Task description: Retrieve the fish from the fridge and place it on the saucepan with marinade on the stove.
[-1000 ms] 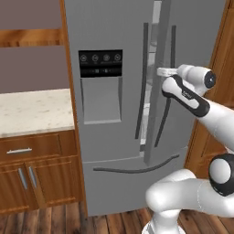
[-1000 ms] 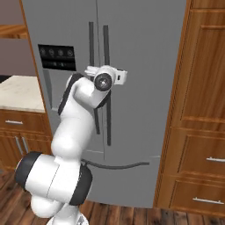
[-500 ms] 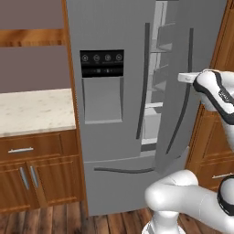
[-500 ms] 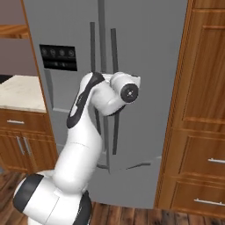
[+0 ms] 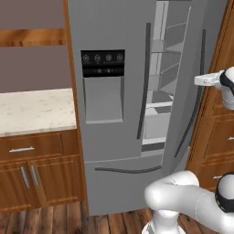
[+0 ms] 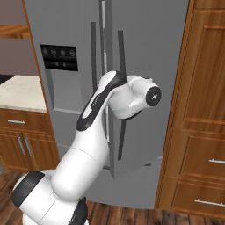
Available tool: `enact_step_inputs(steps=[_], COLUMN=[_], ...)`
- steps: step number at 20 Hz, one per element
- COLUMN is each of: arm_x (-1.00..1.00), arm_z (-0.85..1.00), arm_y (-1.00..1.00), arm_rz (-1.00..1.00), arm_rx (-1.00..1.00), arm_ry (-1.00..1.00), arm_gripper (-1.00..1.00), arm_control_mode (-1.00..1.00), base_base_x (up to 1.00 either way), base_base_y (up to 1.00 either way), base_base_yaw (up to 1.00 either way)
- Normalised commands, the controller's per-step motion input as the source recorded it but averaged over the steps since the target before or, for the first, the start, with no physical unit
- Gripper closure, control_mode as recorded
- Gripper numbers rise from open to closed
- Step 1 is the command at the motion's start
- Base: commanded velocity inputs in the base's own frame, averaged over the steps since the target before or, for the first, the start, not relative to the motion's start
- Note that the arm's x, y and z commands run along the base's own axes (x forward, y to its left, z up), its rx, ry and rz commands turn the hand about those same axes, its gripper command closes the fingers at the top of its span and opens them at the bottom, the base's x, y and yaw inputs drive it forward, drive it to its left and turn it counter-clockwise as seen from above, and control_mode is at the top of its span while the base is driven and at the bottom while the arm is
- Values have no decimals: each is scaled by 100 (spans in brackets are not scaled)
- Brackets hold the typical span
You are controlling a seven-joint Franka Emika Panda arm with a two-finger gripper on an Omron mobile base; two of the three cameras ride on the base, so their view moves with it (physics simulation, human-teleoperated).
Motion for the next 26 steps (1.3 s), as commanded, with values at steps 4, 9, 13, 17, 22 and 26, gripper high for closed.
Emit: enact_step_inputs(steps=[4,9,13,17,22,26], arm_x=[-31,-31,-64,-91,-97,-73], arm_z=[0,0,0,0,0,0], arm_y=[-54,-35,-17,-4,0,0], arm_rz=[0,0,-3,-25,-36,-37], arm_rx=[0,0,0,0,-1,-2], arm_ry=[0,0,-15,-35,-27,-5], arm_gripper=[100,-100,-100,-100,-100,-100], arm_control_mode=[-100,-100,-100,-100,-100,-100], base_base_x=[0,0,0,0,0,0], base_base_y=[0,0,0,0,0,0], base_base_yaw=[0,0,0,0,0,0])
